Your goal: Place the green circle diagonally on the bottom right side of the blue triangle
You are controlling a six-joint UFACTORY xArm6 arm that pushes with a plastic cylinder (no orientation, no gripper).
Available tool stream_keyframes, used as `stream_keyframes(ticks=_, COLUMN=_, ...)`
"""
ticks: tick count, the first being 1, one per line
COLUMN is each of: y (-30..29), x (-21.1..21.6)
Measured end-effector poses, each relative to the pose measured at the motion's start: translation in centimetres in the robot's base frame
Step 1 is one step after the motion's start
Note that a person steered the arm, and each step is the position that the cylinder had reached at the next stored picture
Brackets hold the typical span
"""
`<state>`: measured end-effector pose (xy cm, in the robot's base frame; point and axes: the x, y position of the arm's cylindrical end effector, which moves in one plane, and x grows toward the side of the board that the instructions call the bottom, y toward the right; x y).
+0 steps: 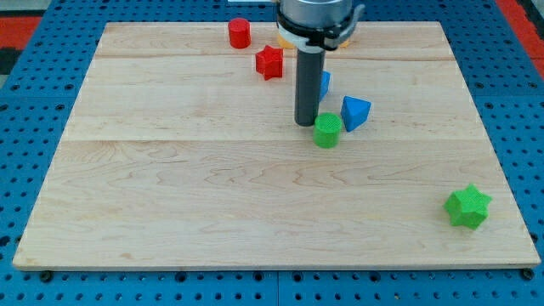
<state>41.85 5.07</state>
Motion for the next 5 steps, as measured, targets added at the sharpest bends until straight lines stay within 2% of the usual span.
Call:
stream_keyframes(ticks=2, y=3.7, x=2.8)
stream_keyframes(ticks=4, y=9.7, x=2.3)
stream_keyframes(ticks=5, y=10.5, x=2.7)
